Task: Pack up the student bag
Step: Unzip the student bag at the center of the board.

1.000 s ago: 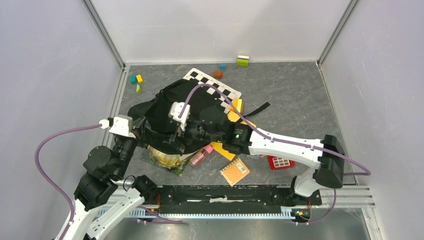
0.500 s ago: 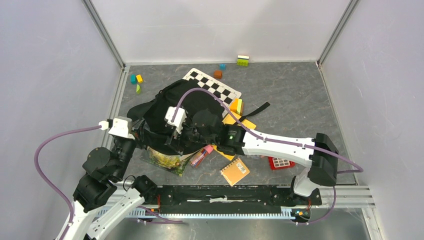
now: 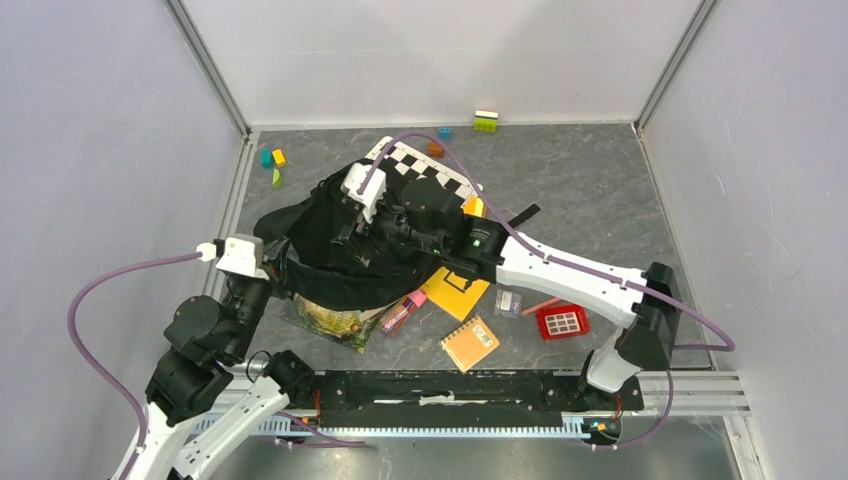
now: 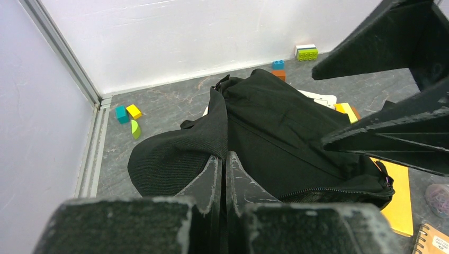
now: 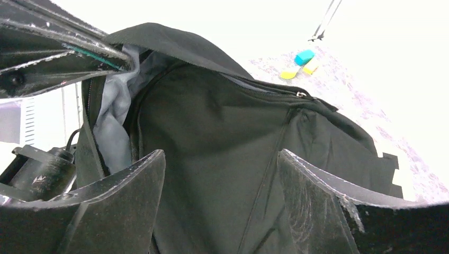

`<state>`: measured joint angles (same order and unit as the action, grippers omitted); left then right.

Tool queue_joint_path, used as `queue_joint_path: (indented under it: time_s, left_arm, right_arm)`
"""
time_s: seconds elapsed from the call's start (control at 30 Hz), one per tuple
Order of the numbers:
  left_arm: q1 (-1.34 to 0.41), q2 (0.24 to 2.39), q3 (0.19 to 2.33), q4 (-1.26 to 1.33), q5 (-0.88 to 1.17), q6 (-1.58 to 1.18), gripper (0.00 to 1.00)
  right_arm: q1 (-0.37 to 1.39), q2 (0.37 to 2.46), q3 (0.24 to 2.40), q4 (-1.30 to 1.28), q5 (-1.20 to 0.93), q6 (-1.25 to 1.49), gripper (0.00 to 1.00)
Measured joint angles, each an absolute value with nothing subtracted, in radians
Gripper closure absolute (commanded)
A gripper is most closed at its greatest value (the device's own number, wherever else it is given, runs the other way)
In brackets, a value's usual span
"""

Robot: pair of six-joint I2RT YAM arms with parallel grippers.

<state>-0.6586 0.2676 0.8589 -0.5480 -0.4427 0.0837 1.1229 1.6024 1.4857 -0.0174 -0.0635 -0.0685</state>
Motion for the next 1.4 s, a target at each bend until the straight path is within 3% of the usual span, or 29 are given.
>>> queue_joint_path:
  time_s: [0.17,0.83,1.03,1.23,1.27,1.4]
  left_arm:
    - [-0.659,0.267,0.859,-0.550,-0.443,0.084,0.98]
    - [-0.659,0.268,0.859,-0.553,-0.443,0.084,0.98]
    - [-0.659,0.268,0.859,-0.554,-0.443,0.084,0.98]
    - [-0.659,0.269,0.859,-0.560,-0.443,0.084,0.98]
    - [-0.659,0.270,0.859,-0.560,-0.443,0.084,0.98]
    - [-0.659,0.272,0.859,-0.559,-0.443,0.084,0.98]
  right_arm:
    - [1.118,1.678,1.575,-0.093,-0.118,-0.083,0.19]
    - [1.138,1.704,1.575,-0.154,-0.271,-0.072,0.16]
    - [1.162,1.724,1.575,-0.155,-0.237,-0.073,0.25]
    - [1.170,1.749,1.575,-0.160,-0.126,-0.086,0.38]
    - [1.171,1.752,1.575,-0.160,-0.104,-0.092,0.45]
    - [1.172,1.755,1.575,-0.159,-0.033,-0.118,0.92]
